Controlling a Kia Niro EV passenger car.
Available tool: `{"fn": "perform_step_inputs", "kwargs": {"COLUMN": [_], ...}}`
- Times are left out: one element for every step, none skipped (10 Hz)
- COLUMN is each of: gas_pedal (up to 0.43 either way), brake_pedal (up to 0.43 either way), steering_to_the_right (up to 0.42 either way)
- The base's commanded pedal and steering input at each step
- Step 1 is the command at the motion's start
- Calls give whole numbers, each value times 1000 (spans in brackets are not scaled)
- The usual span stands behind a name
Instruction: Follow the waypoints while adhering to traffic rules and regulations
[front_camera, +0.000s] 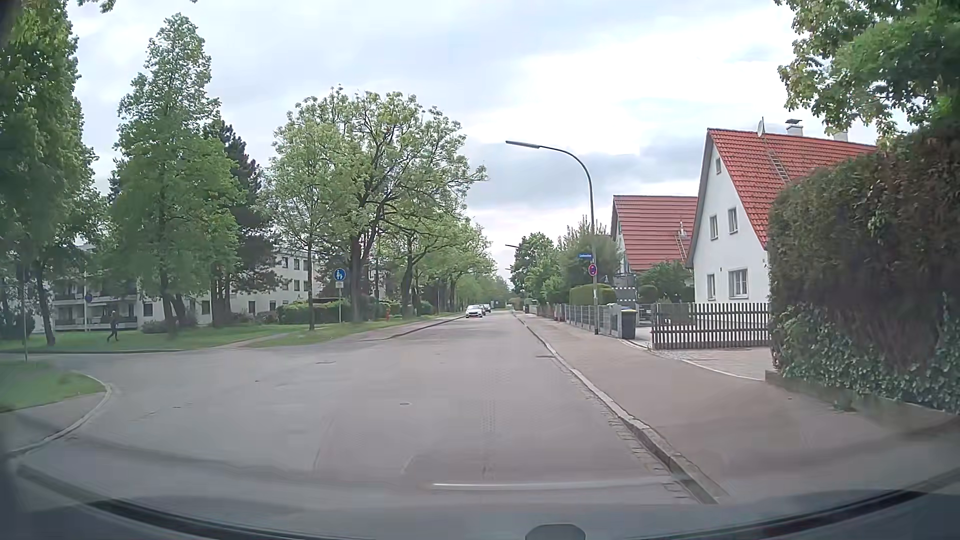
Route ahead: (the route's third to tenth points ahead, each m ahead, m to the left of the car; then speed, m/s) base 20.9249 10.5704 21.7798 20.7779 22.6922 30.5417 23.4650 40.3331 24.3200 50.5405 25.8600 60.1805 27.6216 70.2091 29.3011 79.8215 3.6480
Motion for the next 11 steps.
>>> {"fn": "perform_step_inputs", "kwargs": {"gas_pedal": [0, 0, 0, 0, 0, 0, 0, 0, 0, 0, 0], "brake_pedal": [0, 0, 0, 0, 0, 0, 0, 0, 0, 0, 0], "steering_to_the_right": [0, 0, 0, -1, -1, 0, 0, 2, 2, 0, -5]}}
